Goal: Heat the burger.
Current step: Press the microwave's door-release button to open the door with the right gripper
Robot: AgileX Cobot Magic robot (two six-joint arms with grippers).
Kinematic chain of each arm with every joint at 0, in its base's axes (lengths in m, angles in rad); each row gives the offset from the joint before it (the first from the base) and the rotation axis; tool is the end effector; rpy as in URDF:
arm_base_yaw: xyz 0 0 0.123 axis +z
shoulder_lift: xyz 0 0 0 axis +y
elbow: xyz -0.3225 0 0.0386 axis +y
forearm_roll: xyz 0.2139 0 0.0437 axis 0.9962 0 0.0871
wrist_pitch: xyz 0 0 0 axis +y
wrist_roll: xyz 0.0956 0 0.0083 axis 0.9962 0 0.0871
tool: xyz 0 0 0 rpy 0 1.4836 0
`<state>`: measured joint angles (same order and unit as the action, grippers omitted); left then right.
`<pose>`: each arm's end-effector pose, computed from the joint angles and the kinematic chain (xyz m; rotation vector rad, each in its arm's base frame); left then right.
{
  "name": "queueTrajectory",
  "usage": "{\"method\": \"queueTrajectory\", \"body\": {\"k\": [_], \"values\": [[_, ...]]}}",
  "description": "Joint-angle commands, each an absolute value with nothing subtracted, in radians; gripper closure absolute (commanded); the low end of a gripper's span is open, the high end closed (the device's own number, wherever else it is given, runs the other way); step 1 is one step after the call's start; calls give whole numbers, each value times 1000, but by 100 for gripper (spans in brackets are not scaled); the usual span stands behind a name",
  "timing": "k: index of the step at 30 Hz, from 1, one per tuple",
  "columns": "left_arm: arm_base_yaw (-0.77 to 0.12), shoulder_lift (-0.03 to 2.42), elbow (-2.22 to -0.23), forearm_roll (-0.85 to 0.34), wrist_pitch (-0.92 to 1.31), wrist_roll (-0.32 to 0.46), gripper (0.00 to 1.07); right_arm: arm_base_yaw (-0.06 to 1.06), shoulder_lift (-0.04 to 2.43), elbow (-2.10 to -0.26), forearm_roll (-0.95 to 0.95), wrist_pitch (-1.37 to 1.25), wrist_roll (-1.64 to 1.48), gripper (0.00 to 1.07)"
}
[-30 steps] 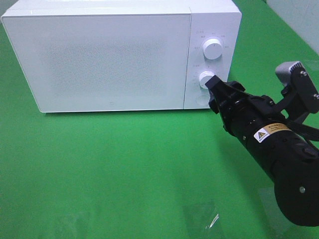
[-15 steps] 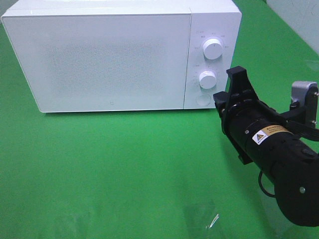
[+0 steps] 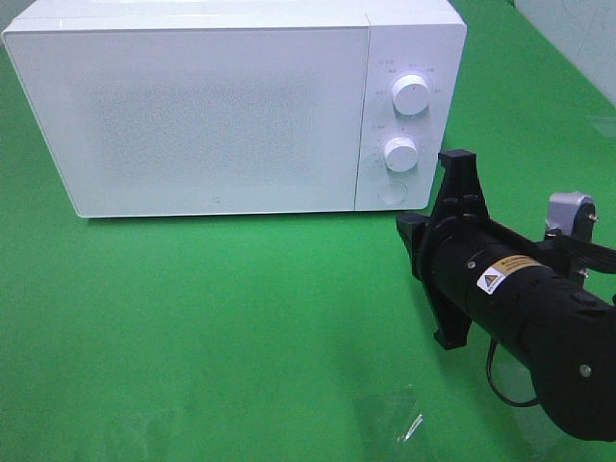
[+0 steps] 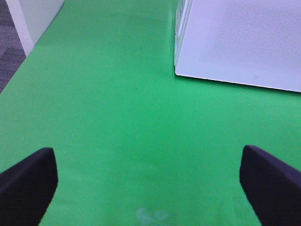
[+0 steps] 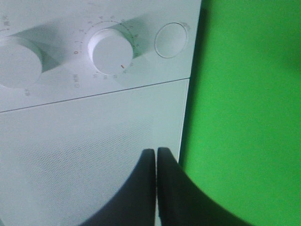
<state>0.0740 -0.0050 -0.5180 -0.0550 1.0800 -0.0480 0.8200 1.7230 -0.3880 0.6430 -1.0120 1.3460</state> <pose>-0.0732 -0.0101 0.2613 -0.1204 2.0362 -0.0494 0.2113 0.1549 0.2105 1.2341 1.6480 1.2030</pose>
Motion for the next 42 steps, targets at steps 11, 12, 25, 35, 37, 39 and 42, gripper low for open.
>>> {"method": "queueTrajectory", "body": {"k": [11, 12, 25, 35, 37, 39, 42], "values": [[76, -21, -517, -61, 1063, -48, 6, 803, 1732, -401, 616, -973, 1393, 107], [76, -21, -517, -61, 1063, -48, 6, 803, 1740, -406, 616, -978, 1401, 107], [76, -21, -517, -61, 1063, -48, 6, 759, 1885, -498, 532, -984, 1461, 107], [76, -21, -517, -61, 1063, -48, 6, 671, 1893, -545, 501, -974, 1435, 107], [76, -21, -517, -61, 1063, -48, 6, 651, 1896, -553, 489, -972, 1435, 107], [76, -21, -517, -61, 1063, -48, 6, 633, 1896, -558, 475, -974, 1435, 107], [76, -21, -517, -61, 1063, -48, 6, 606, 1905, -571, 465, -964, 1433, 107]]}}
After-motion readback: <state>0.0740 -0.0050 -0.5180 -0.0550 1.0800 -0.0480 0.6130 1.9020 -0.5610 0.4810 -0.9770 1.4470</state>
